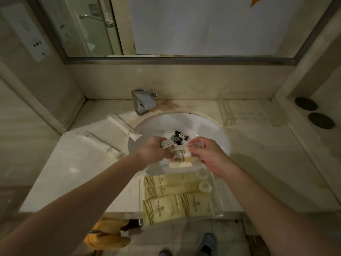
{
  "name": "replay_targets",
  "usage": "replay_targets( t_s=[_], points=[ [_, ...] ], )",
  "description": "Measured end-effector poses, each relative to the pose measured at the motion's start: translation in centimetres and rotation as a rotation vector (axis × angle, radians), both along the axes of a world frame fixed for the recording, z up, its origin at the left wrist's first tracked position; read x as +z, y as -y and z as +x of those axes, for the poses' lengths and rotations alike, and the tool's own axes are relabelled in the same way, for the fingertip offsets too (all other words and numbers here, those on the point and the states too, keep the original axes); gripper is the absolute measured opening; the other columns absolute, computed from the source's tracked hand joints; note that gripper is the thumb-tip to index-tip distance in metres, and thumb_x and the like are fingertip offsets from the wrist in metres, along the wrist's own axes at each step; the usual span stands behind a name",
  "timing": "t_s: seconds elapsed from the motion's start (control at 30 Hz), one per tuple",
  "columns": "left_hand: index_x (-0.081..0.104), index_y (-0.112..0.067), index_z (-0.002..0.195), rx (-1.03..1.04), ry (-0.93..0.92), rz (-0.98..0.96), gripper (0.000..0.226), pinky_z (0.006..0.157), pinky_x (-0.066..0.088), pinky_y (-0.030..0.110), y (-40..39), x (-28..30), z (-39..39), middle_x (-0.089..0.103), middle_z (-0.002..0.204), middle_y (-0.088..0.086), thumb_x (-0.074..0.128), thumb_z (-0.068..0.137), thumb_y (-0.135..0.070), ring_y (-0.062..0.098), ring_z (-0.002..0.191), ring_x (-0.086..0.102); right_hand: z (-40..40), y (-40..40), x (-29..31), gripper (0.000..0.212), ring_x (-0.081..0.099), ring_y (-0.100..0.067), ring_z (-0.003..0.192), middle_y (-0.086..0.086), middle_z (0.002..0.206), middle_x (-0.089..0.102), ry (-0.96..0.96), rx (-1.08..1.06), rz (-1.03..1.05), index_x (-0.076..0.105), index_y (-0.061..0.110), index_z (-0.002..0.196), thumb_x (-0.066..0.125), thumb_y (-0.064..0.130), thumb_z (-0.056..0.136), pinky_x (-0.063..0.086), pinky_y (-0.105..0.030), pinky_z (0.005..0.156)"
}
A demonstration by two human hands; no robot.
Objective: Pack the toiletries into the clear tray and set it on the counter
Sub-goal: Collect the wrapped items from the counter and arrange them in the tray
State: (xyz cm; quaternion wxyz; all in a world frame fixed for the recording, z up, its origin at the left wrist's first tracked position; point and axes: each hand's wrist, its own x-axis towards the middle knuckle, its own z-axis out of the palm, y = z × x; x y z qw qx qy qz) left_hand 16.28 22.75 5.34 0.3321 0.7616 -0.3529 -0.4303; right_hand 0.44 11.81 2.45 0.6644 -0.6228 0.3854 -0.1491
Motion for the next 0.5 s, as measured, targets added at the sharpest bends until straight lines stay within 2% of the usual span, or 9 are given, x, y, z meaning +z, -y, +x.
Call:
replay_targets(
  t_s=[0.2, 0.3, 0.4, 0.5],
  points=[
    [0.064, -0.008, 0.085, 0.006, -0.056, -0.004, 0.018, 0.055, 0.043, 0.023, -0.9, -0.6, 0.4, 0.056, 0.072, 0.004, 0.072, 0.075, 0.004, 0.015, 0.061, 0.051, -0.8, -0.6, -0.5, 0.008, 0.060, -0.014, 0.070, -0.004, 0.080, 0.063, -0.026, -0.014, -0.018, 0.065, 0.011, 0.087, 0.060, 0.005, 0.089, 0.051, -0.022, 0.058],
    [0.062, -0.009, 0.075, 0.016, -0.060, -0.008, 0.018, 0.052, 0.043, 0.023, -1.3, -1.1, 0.4, 0.054, 0.064, 0.004, 0.072, 0.073, 0.006, 0.015, 0.056, 0.050, -1.0, -1.0, -0.7, 0.009, 0.058, -0.014, 0.073, -0.005, 0.085, 0.062, -0.094, -0.017, -0.031, 0.063, 0.013, 0.086, 0.057, 0.014, 0.092, 0.050, -0.018, 0.058],
    [0.062, -0.009, 0.070, 0.021, -0.034, -0.017, 0.018, 0.054, 0.045, 0.021, -1.4, -1.5, 0.3, 0.057, 0.056, 0.002, 0.073, 0.072, 0.004, 0.012, 0.048, 0.053, -1.1, -1.3, -0.6, 0.022, 0.060, -0.018, 0.078, -0.005, 0.089, 0.063, -0.123, -0.011, 0.105, 0.060, 0.016, 0.088, 0.048, 0.033, 0.096, 0.050, -0.028, 0.065],
    [0.063, -0.009, 0.076, 0.017, 0.007, -0.004, 0.013, 0.062, 0.048, 0.023, -1.5, -1.9, 0.1, 0.065, 0.058, 0.003, 0.072, 0.075, 0.000, 0.009, 0.049, 0.061, -1.1, -0.8, -0.6, 0.053, 0.058, -0.021, 0.079, -0.004, 0.087, 0.062, -0.318, -0.037, 0.123, 0.060, 0.016, 0.102, 0.032, 0.061, 0.093, 0.045, -0.031, 0.064]
  ],
)
